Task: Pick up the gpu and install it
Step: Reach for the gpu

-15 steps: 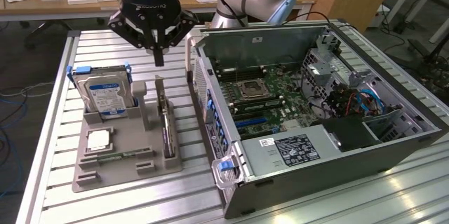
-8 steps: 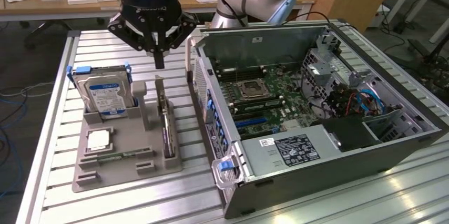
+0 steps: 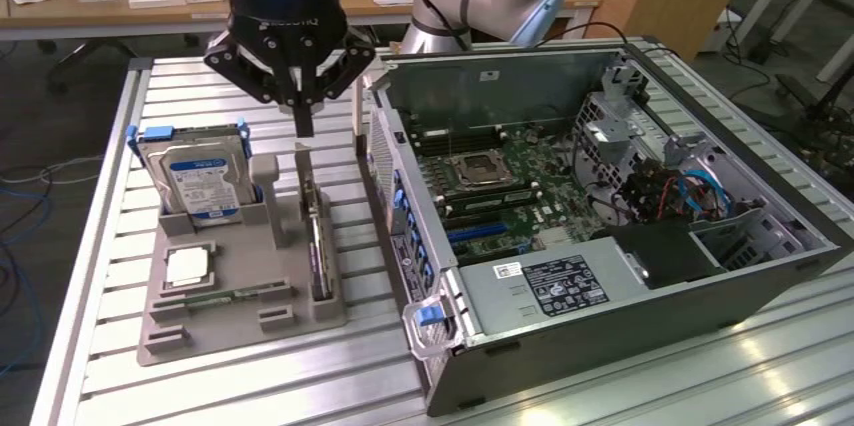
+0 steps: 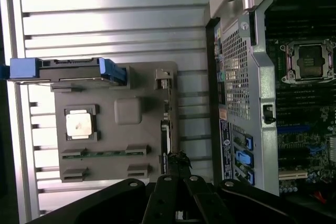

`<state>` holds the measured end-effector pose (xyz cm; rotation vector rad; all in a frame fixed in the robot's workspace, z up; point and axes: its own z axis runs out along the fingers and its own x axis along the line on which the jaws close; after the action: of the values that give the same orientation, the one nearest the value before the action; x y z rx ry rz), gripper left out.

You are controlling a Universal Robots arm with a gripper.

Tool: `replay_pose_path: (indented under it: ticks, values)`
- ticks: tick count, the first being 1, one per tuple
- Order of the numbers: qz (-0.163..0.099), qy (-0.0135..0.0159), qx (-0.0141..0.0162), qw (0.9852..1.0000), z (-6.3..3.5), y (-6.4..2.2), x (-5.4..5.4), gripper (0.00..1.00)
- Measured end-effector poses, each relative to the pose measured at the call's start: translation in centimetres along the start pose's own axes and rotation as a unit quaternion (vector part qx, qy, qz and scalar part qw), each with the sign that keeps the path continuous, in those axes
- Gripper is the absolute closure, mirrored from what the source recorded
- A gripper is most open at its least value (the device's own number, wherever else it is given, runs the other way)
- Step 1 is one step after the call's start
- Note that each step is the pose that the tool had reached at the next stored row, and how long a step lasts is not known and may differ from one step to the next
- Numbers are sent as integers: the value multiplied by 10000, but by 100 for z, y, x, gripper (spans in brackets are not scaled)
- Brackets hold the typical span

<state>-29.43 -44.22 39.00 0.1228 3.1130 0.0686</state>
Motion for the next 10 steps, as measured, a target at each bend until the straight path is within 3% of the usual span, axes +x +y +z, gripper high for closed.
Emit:
replay_pose_path:
  ticks: [10]
  values:
    - [0,0,0,10000,-2,-103,36,89]
